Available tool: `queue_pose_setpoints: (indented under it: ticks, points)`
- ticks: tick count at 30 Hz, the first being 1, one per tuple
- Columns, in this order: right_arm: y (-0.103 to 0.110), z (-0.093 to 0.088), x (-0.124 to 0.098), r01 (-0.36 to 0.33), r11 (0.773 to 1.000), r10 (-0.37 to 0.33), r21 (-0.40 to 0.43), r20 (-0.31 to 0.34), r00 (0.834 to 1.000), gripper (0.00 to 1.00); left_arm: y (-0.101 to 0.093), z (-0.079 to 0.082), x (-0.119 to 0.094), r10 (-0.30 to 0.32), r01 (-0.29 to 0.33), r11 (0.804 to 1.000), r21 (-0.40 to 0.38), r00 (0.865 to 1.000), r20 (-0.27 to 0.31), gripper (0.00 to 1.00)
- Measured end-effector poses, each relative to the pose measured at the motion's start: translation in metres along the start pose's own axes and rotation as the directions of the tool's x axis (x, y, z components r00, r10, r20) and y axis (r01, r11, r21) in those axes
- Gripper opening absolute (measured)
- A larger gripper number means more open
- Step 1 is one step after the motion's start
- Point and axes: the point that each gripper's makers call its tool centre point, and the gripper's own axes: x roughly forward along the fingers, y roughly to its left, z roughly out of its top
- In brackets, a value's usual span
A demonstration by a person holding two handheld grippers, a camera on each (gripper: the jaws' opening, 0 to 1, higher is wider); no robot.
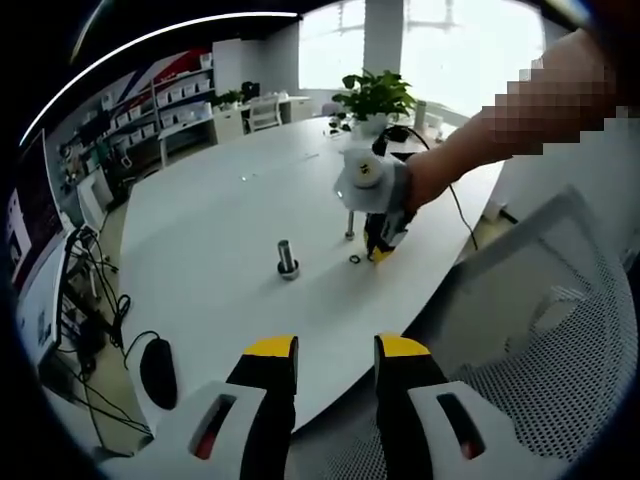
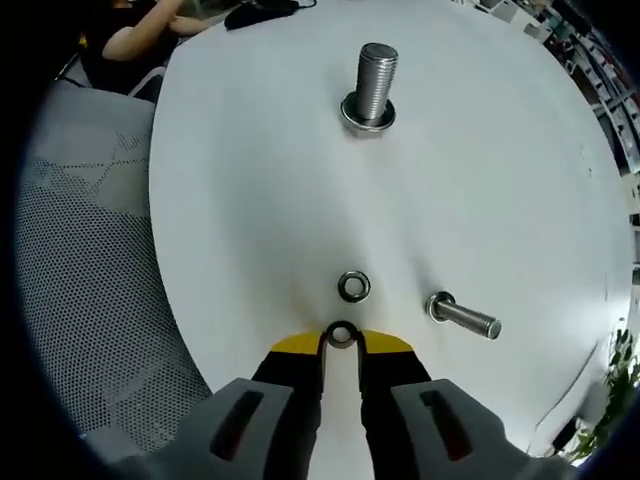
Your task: Place the washer onto the threaded stud by aligning its center hole with the stud, sliding it down to the base, and recovering from edge contact or off-axis alignment until the washer reaches the visible bottom stop.
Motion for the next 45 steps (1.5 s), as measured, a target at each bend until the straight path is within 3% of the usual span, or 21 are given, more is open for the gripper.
queue_pose_setpoints:
  ticks: [4,7,11,17,21,31,45]
  points:
    - [-0.006,0.003,0.002,0.012,1.0,-0.012,0.002,-0.024,1.0,0.15,0.001,0.0,0.0,0.001,-0.001,1.0,-0.003,1.0,0.001,0.29]
    - [-0.005,0.0,0.0,0.003,0.999,-0.002,0.053,-0.013,1.0,0.15,0.002,-0.001,0.001,0.002,-0.002,1.0,-0.006,1.0,0.003,0.29]
    - [-0.005,-0.003,-0.003,0.017,0.995,-0.02,0.094,0.039,0.999,0.14,0.002,0.001,0.0,0.003,-0.003,1.0,-0.011,1.0,0.007,0.29]
    - [-0.004,0.0,-0.001,-0.001,0.981,-0.033,0.193,0.172,0.984,0.14,0.001,0.001,-0.001,0.001,-0.001,1.0,-0.012,1.0,0.004,0.29]
    - [-0.002,-0.001,-0.001,-0.014,0.971,-0.036,0.237,0.205,0.978,0.14,0.0,-0.001,0.001,-0.004,0.004,1.0,-0.006,1.0,-0.003,0.29]
    - [-0.002,-0.006,-0.008,-0.02,0.959,-0.051,0.283,0.24,0.969,0.13,-0.003,0.0,0.0,-0.013,0.013,1.0,-0.005,1.0,-0.005,0.29]
    - [-0.033,-0.003,-0.041,0.027,0.943,-0.128,0.332,0.286,0.95,0.13,-0.003,0.001,-0.001,-0.02,0.02,1.0,-0.007,1.0,0.002,0.29]
